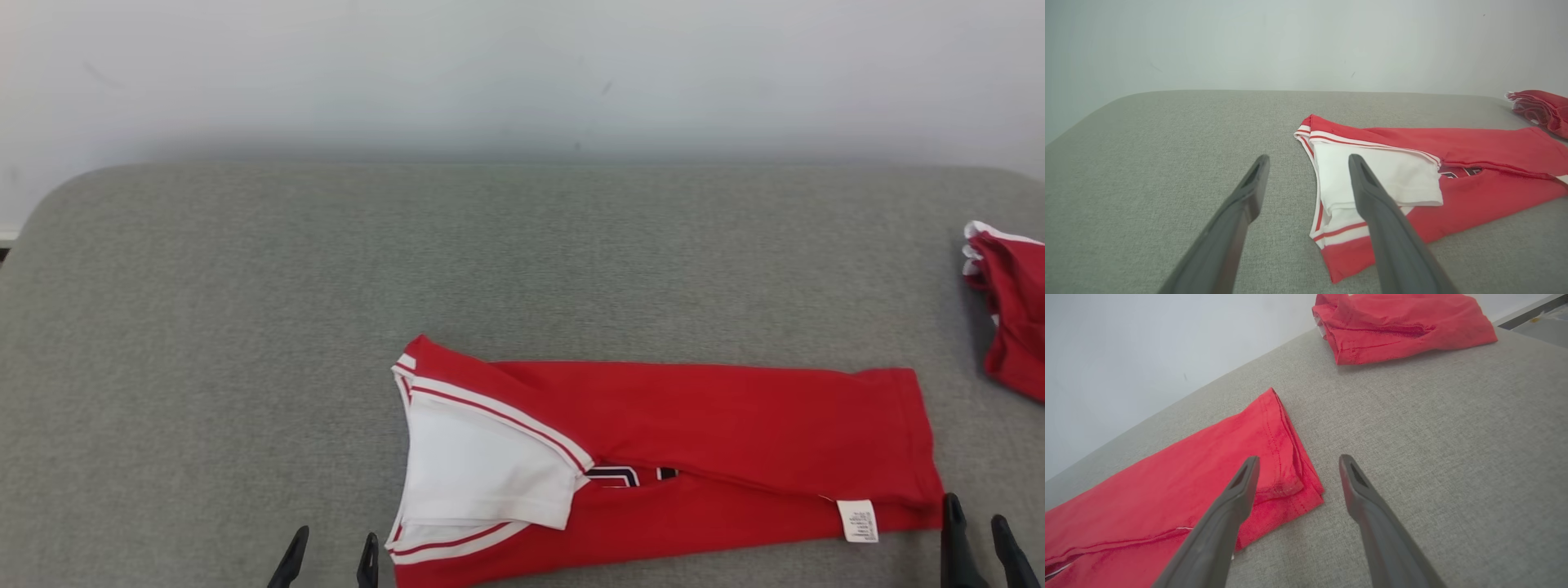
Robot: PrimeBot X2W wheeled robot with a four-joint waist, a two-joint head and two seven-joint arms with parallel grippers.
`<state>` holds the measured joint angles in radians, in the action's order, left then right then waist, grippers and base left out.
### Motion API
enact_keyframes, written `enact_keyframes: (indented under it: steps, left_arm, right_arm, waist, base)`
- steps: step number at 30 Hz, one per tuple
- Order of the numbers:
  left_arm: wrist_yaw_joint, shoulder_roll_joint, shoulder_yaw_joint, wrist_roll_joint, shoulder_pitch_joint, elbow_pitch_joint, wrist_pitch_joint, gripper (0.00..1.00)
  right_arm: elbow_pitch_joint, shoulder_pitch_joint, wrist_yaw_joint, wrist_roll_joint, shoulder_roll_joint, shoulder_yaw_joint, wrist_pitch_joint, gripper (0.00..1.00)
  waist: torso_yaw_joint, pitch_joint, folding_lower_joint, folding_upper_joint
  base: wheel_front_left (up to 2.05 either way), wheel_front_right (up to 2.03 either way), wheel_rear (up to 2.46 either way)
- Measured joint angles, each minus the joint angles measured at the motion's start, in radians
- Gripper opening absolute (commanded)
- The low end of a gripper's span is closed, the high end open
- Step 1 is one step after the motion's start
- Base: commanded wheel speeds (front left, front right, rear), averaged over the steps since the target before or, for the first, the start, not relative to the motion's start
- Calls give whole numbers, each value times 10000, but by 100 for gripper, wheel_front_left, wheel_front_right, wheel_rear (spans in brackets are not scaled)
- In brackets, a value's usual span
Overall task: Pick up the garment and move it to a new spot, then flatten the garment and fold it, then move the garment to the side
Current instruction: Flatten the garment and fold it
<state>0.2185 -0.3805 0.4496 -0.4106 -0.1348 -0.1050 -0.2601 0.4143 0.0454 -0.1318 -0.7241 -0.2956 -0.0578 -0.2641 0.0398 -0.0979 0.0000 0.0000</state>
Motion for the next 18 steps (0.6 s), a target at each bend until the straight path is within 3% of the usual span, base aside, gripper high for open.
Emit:
enact_keyframes:
  steps: [12,13,14,16,17,18]
  left_arm:
    - [-1039,677,-798,711,-306,585,-13,100]
    - [-1124,719,-828,765,-312,621,-13,100]
    - [-1179,765,-871,796,-319,654,-13,100]
    - [-1315,849,-949,943,-325,719,-13,100]
    - [-1363,897,-978,989,-326,744,-13,100]
    - [-1407,938,-1012,1034,-328,775,-13,100]
  right_arm:
    - [1546,-618,0,-945,-341,322,0,100]
    - [1684,-670,0,-959,-345,322,0,98]
    - [1802,-708,0,-984,-345,332,0,86]
    - [2073,-770,0,-1020,-334,330,0,75]
    - [2169,-787,0,-1018,-322,328,0,64]
    - [2253,-820,0,-1014,-309,297,-2,62]
  waist:
    - [847,-12,0,0]
    - [897,-24,0,0]
    - [944,-36,0,0]
    - [1029,-61,0,0]
    - [1061,-75,0,0]
    - [1086,-91,0,0]
  base:
    - [0,0,0]
    - [0,0,0]
    - [0,0,0]
    - [0,0,0]
    - [0,0,0]
    - [0,0,0]
